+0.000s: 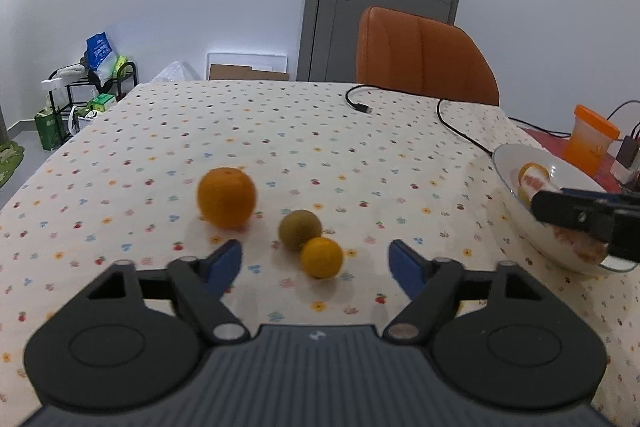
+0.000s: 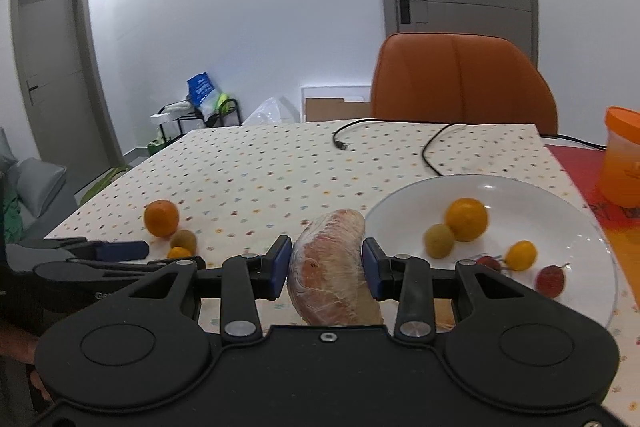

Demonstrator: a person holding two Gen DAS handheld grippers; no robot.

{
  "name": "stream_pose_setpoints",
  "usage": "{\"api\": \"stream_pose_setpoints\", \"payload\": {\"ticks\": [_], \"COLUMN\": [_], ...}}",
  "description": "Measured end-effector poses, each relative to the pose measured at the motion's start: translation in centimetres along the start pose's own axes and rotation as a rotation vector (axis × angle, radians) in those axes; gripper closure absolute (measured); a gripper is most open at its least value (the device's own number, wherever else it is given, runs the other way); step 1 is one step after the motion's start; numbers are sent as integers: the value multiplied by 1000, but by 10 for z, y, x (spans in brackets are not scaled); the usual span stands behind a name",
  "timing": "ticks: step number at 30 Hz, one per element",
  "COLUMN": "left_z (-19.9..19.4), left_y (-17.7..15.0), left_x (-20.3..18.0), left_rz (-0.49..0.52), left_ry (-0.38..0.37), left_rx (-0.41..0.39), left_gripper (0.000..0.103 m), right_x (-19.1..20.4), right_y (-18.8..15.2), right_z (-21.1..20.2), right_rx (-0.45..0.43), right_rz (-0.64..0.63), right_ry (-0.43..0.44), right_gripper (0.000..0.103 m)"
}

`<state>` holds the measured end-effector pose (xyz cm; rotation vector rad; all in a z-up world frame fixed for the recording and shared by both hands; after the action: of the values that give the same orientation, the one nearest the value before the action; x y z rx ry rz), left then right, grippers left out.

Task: Organize fruits
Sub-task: 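Grasp the long peeled pomelo segment with the right tool while the left tool grasps the small orange citrus, then carry the pomelo segment with the right tool while the left tool carries the citrus to the bowl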

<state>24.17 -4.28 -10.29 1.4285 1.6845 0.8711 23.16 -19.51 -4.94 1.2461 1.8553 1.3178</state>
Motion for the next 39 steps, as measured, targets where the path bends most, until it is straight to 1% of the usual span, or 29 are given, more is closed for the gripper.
{"api": "stream_pose_setpoints", "payload": {"ticks": [1, 2, 3, 4, 6, 8, 12, 18, 31, 39], "left_z": [3, 5, 6, 8, 9, 8, 4, 2, 5, 11], "left_y": [-1, -1, -2, -3, -2, 1, 8, 17, 33, 34], "left_x": [-2, -3, -4, -5, -5, -7, -17, -43, -93, -122], "left_rz": [0, 0, 4, 14, 21, 9, 22, 50, 113, 152], "left_ry": [1, 1, 7, 23, 50, 36, 27, -15, -79, -122], "left_rx": [7, 10, 14, 19, 21, 15, -10, -32, -67, -65], "left_gripper": [37, 40, 49, 67, 81, 81, 81, 81, 81, 81], "right_x": [-3, -5, -8, -11, -15, -21, -34, -56, -107, -136], "right_y": [0, 1, 1, 2, 2, 3, 4, 4, -3, -11], "right_z": [-1, -3, -4, -5, -8, -10, -15, -23, -37, -35], "right_rx": [-3, -5, -8, -11, -18, -24, -39, -55, -74, -69], "right_rz": [3, 5, 8, 11, 13, 21, 40, 62, 106, 143], "right_ry": [-4, -7, -10, -12, -16, -22, -38, -72, -182, -256], "right_gripper": [66, 66, 66, 66, 66, 66, 66, 66, 66, 66]}}
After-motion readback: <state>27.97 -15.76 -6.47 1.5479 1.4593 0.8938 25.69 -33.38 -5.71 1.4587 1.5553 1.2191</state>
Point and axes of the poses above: each gripper's, at about its wrist camera, not at the fingertips, and z roughly the way its jaws point, x to its left, y to its top, the point moved 7 cm from there along z, roughly the way its jaws point, and after that the axes turned 5 degrees about -x, right-handed, at the moved point
